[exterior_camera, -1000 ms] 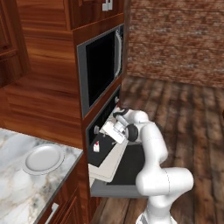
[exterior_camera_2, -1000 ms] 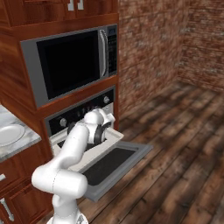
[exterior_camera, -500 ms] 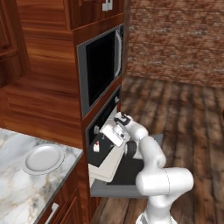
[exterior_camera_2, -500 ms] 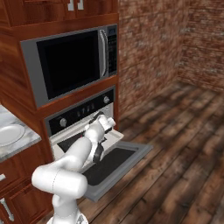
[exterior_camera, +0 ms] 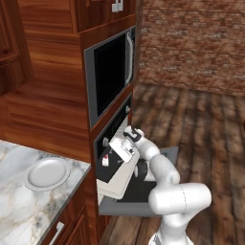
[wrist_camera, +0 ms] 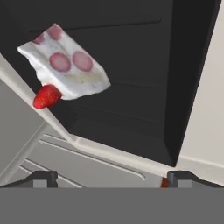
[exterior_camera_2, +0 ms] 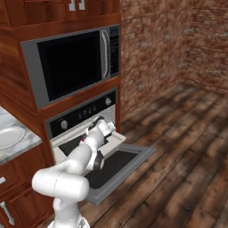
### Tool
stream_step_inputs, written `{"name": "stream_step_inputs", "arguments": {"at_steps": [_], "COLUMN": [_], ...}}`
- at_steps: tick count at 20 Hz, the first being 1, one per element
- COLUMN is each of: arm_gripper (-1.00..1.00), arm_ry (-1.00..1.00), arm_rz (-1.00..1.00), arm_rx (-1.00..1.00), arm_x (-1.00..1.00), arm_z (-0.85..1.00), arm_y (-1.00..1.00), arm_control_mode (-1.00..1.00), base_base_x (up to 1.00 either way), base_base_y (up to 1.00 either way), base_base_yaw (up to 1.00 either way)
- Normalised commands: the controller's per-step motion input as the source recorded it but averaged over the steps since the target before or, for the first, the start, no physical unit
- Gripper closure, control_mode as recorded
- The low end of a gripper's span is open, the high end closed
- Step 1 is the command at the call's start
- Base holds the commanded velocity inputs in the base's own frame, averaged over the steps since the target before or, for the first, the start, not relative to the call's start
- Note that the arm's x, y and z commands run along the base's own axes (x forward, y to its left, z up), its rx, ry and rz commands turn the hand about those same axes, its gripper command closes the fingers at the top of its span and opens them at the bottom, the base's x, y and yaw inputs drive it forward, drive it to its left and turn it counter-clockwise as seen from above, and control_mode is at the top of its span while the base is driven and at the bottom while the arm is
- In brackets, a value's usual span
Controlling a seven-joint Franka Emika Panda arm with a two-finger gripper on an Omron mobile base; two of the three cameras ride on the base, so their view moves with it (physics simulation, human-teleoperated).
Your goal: Take the baked cake out of the oven and place it on the plate for cooling. Then close the oven door.
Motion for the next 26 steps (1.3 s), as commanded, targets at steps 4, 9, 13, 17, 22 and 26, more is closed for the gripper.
{"name": "stream_step_inputs", "arguments": {"at_steps": [4, 9, 13, 17, 22, 26], "arm_gripper": [-1.00, -1.00, -1.00, -1.00, -1.00, -1.00], "arm_ry": [0.04, 0.08, 0.11, 0.11, 0.12, 0.13], "arm_rz": [0.01, 0.01, 0.01, 0.02, 0.03, 0.04], "arm_rx": [0.05, 0.02, 0.00, 0.00, 0.00, 0.00], "arm_x": [0.46, 0.50, 0.56, 0.55, 0.52, 0.50], "arm_z": [0.00, 0.00, 0.00, 0.00, 0.00, 0.00], "arm_y": [0.00, 0.00, 0.00, 0.00, 0.00, 0.00], "arm_control_mode": [-1.00, -1.00, -1.00, -1.00, -1.00, -1.00], "base_base_x": [0.00, 0.00, 0.00, 0.00, 0.00, 0.00], "base_base_y": [0.00, 0.00, 0.00, 0.00, 0.00, 0.00], "base_base_yaw": [0.00, 0.00, 0.00, 0.00, 0.00, 0.00]}}
